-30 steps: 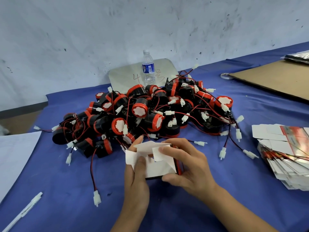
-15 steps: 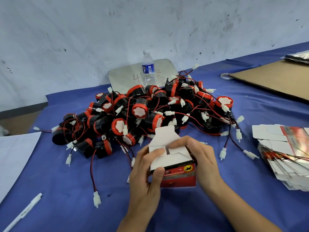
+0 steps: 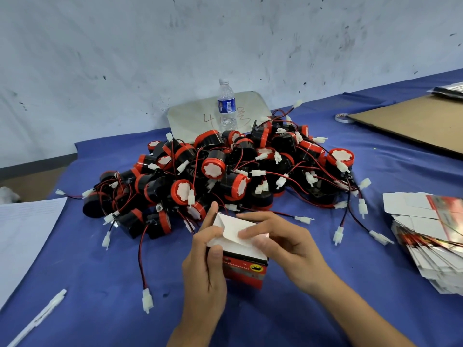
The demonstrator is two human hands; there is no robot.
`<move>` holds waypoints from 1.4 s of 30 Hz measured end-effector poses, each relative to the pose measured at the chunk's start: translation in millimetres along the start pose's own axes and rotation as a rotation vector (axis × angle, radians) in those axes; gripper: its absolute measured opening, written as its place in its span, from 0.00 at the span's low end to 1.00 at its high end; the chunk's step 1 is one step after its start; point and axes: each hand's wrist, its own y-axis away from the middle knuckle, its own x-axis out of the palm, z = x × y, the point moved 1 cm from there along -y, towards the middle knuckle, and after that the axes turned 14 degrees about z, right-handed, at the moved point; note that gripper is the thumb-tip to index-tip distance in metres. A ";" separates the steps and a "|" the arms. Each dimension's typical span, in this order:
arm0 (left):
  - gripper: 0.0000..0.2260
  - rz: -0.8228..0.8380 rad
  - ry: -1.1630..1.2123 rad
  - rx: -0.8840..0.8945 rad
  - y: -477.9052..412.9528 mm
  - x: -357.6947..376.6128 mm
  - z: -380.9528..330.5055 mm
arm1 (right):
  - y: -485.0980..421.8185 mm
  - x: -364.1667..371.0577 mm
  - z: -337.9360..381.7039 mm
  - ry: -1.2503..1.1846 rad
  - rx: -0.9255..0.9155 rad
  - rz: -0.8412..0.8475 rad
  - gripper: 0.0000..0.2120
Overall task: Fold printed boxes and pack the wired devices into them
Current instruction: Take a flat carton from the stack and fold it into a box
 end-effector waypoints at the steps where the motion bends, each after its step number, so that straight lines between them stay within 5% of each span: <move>1: 0.10 0.007 0.038 0.009 -0.1 0.0 0.1 | -0.3 0.4 0.0 -0.066 0.012 -0.006 0.07; 4: 0.25 0.097 0.077 0.085 1.3 3.9 -1.0 | -0.3 -2.5 0.1 -0.244 0.041 -0.045 0.02; 7: 0.45 0.185 -0.070 0.080 1.0 8.8 2.8 | 0.3 -7.7 2.3 -0.254 0.098 -0.040 0.13; 9: 0.50 0.190 -0.161 0.110 -0.7 9.1 2.0 | 1.3 -9.5 4.3 -0.248 0.152 0.015 0.22; 19: 0.45 0.132 -0.445 0.419 -5.7 10.4 -2.3 | 1.3 -9.7 5.3 -0.090 0.122 0.049 0.20; 31: 0.47 0.153 -0.453 0.364 -6.5 7.2 -2.5 | 0.4 -6.3 -1.6 -0.132 0.076 0.013 0.15; 36: 0.49 0.188 -0.367 0.269 -3.2 8.9 1.6 | 0.8 -18.9 -2.9 -0.331 0.108 0.014 0.22; 42: 0.49 0.192 -0.291 0.208 -2.3 8.1 1.7 | 0.2 -13.2 -3.7 -0.129 0.094 0.021 0.25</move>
